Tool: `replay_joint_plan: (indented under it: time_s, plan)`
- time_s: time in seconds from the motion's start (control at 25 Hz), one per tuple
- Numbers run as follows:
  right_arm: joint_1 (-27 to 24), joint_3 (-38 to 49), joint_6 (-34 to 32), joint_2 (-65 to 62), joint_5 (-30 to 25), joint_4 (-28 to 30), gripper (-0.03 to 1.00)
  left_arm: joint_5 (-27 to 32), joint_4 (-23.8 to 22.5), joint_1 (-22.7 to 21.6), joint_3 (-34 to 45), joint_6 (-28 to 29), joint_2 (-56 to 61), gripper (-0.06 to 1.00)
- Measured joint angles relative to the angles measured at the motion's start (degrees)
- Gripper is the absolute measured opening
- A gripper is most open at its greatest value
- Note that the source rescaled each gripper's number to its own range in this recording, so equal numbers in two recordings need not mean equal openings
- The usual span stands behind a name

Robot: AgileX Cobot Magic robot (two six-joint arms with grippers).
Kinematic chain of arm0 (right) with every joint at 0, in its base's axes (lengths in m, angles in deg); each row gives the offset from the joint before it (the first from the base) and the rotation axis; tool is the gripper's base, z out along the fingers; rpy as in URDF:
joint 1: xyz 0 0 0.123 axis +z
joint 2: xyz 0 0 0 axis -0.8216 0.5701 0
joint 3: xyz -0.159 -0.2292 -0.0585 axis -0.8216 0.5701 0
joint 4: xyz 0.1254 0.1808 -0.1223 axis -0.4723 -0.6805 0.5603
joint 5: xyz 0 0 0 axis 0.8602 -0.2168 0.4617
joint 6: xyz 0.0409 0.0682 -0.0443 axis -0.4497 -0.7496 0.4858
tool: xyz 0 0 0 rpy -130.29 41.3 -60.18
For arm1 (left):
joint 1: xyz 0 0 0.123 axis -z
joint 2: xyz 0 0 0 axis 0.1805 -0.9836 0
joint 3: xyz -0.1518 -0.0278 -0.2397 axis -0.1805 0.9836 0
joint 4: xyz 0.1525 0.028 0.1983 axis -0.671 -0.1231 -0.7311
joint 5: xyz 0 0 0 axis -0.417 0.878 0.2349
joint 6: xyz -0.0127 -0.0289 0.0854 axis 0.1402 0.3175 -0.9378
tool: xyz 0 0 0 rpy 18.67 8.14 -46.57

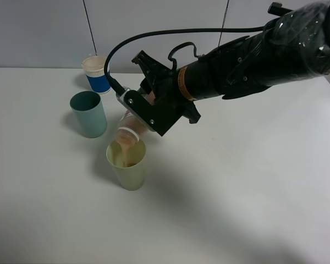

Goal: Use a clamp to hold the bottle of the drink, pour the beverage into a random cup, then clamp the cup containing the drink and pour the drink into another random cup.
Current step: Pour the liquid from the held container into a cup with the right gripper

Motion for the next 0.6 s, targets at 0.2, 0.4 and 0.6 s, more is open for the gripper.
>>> replay_joint_plan:
  time_s: [0.2, 0.4, 0.6]
  plan:
    - [0.00, 0.00, 0.18, 0.00, 0.00, 0.00, 0.01, 0.00, 0.00, 0.00, 0.00, 0.00, 0.00, 0.95]
    - [0.00, 0.00, 0.36, 0.00, 0.00, 0.00, 0.01, 0.00, 0.00, 0.00, 0.00, 0.00, 0.00, 0.95]
    - [0.00, 0.00, 0.41, 0.00, -0.12, 0.00, 0.01, 0.00, 0.00, 0.00, 0.00, 0.00, 0.00, 0.95]
